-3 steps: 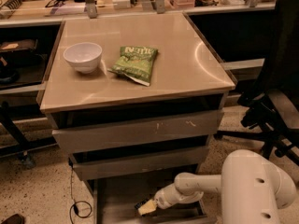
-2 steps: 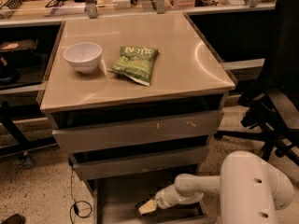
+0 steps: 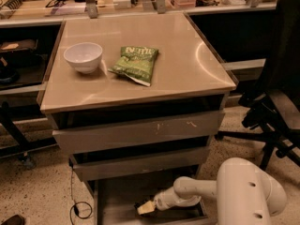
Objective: Place rxbar blueberry into bottom drawer
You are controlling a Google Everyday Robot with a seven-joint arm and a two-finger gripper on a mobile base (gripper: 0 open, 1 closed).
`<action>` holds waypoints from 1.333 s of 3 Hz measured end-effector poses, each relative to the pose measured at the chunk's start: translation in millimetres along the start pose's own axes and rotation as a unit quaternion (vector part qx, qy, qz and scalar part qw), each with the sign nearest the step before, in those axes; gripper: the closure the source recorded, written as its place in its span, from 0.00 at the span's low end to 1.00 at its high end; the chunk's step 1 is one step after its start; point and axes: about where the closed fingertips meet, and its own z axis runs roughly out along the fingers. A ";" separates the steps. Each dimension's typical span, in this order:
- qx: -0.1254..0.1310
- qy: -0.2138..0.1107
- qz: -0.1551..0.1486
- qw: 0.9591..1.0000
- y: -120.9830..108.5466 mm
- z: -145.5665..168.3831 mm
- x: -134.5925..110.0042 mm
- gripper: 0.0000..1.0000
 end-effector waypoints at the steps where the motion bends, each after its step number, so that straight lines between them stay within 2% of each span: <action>1: -0.005 -0.007 0.004 1.000 -4.6 9.7 -2.0 1.00; 2: -0.003 -0.018 0.007 1.000 -22.8 19.9 -12.2 1.00; 3: 0.000 -0.019 0.009 1.000 -30.2 22.9 -12.4 1.00; 4: -0.010 -0.025 0.028 0.999 -36.6 24.9 -14.3 0.82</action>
Offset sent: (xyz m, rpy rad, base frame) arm 0.0241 0.0046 -0.0190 0.0301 -0.0189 -0.0375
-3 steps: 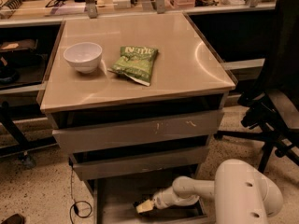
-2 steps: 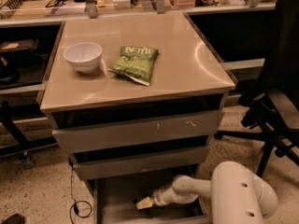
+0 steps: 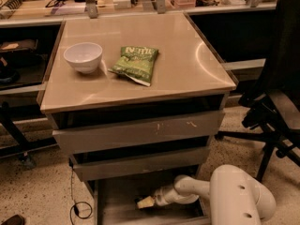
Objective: Place rxbar blueberry into bottom drawer
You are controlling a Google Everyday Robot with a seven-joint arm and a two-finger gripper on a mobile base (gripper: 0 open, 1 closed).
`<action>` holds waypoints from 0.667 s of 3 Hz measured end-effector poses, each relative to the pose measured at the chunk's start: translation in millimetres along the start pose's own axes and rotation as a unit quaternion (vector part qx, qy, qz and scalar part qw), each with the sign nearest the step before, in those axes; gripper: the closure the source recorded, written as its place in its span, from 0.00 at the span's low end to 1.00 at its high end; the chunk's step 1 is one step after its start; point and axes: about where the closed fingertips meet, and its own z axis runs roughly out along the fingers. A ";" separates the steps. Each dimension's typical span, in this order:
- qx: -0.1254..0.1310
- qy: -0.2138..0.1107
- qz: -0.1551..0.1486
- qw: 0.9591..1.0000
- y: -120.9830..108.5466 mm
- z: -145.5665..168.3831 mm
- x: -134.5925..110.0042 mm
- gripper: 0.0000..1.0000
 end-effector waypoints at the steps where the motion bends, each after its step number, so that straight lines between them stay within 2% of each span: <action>1: 0.000 0.000 0.000 1.000 0.0 0.1 0.0 0.59; 2: 0.000 0.000 0.000 1.000 0.0 0.1 0.0 0.36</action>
Offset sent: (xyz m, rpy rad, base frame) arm 0.0001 0.0000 0.0000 0.0002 0.0002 -0.0002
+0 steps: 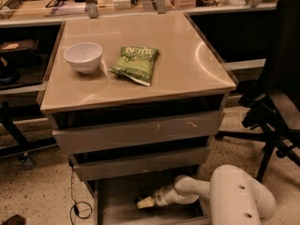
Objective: Place rxbar blueberry into bottom drawer
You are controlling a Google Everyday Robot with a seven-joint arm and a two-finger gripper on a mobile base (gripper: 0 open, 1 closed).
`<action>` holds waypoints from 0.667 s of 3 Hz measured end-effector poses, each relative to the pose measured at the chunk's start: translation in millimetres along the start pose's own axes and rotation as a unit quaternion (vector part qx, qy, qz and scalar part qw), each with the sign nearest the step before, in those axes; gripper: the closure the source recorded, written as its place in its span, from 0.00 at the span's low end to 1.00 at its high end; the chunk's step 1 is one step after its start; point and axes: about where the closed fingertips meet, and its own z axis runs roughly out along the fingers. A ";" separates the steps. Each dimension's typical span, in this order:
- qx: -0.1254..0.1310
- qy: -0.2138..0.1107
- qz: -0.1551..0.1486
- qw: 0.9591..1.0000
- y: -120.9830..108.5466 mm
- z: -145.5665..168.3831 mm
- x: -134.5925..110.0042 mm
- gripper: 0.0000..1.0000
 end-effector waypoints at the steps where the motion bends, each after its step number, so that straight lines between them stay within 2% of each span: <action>1: 0.000 0.000 0.000 1.000 0.0 0.0 0.0 0.12; 2: 0.000 0.000 0.000 1.000 0.1 0.1 0.1 0.00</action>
Offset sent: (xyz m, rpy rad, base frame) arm 0.0000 0.0000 0.0000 0.0000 0.0000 0.0000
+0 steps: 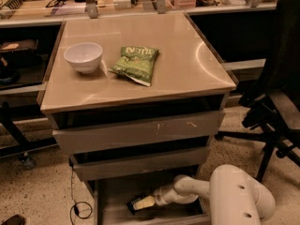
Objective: Place rxbar blueberry into bottom drawer
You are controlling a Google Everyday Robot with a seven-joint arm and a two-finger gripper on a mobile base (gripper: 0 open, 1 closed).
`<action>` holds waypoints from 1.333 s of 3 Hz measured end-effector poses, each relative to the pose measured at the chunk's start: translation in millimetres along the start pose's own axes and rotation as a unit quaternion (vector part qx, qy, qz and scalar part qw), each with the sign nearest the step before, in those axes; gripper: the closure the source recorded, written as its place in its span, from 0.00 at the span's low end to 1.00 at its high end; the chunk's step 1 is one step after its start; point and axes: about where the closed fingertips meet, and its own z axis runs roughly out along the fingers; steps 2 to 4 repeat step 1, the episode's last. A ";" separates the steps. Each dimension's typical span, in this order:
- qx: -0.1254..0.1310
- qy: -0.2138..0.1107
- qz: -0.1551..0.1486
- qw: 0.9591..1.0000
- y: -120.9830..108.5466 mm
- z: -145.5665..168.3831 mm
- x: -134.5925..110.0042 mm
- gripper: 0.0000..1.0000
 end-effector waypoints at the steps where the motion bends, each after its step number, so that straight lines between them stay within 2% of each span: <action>1: 0.000 0.000 0.000 1.000 0.0 0.0 0.0 0.00; 4: 0.000 0.000 0.000 1.000 0.0 0.0 0.0 0.00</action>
Offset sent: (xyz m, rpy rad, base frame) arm 0.0000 0.0000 0.0000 0.0000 0.0000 0.0000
